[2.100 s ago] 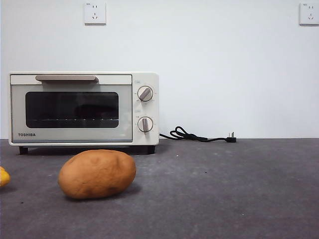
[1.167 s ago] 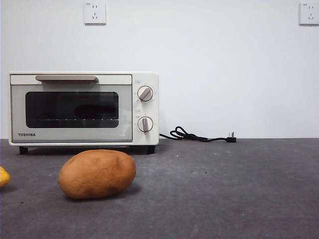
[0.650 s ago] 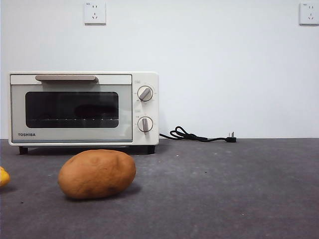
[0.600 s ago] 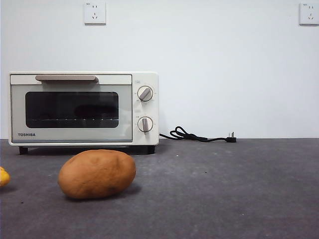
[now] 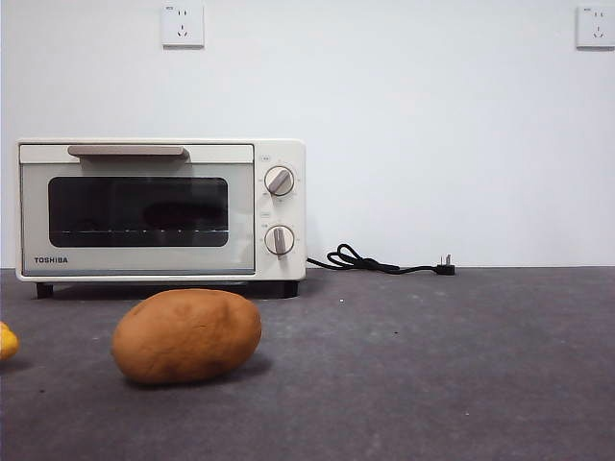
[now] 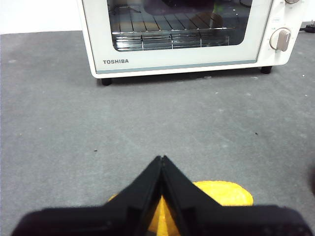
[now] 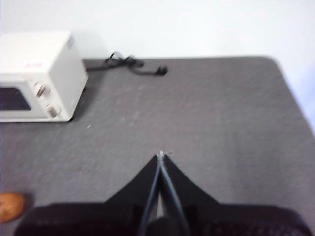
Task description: Take the eggplant from the table,put the eggplant in the oven
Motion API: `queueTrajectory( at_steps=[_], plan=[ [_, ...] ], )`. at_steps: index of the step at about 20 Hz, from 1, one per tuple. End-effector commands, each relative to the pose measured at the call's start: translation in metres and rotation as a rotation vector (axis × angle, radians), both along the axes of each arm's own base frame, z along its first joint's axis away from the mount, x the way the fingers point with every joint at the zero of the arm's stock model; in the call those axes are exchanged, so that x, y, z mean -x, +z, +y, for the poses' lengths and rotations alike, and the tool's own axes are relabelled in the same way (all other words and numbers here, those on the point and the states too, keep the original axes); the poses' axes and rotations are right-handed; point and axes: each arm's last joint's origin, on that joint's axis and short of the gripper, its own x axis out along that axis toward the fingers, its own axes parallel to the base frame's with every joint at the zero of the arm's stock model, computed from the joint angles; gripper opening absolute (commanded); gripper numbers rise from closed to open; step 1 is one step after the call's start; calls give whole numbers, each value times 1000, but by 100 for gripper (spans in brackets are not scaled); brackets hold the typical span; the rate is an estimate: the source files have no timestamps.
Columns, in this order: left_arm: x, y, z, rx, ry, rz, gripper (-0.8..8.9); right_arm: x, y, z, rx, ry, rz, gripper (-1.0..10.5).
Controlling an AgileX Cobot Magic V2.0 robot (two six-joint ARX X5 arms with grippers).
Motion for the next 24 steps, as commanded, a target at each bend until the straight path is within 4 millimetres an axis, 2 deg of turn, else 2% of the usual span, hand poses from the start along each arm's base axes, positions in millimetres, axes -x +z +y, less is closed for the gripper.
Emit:
queueTrajectory(
  at_steps=[1, 5, 8, 10, 12, 17, 21, 24],
  plan=[
    [0, -1, 0, 5, 0, -1, -4, 22, -11, 2, 64, -19, -21, 1],
    [0, -1, 0, 5, 0, -1, -4, 50, -41, 7, 135, -52, -63, 1],
    [0, -1, 0, 5, 0, -1, -4, 44, -69, 7, 144, -38, -240, 1],
    [0, -1, 0, 5, 0, -1, -4, 29, -91, 7, 133, 16, -366, 1],
    [0, -1, 0, 5, -1, -1, -4, 4, -116, 6, 111, 56, -448, 1],
    [0, -1, 0, 5, -1, -1, -4, -56, -193, -1, -46, 52, -463, 1],
    [0, -1, 0, 5, 0, -1, -4, -81, -247, -3, -145, 32, -393, 1],
    [0, -1, 0, 5, 0, -1, -4, -89, -271, -4, -153, 19, -334, 1]
  ],
)
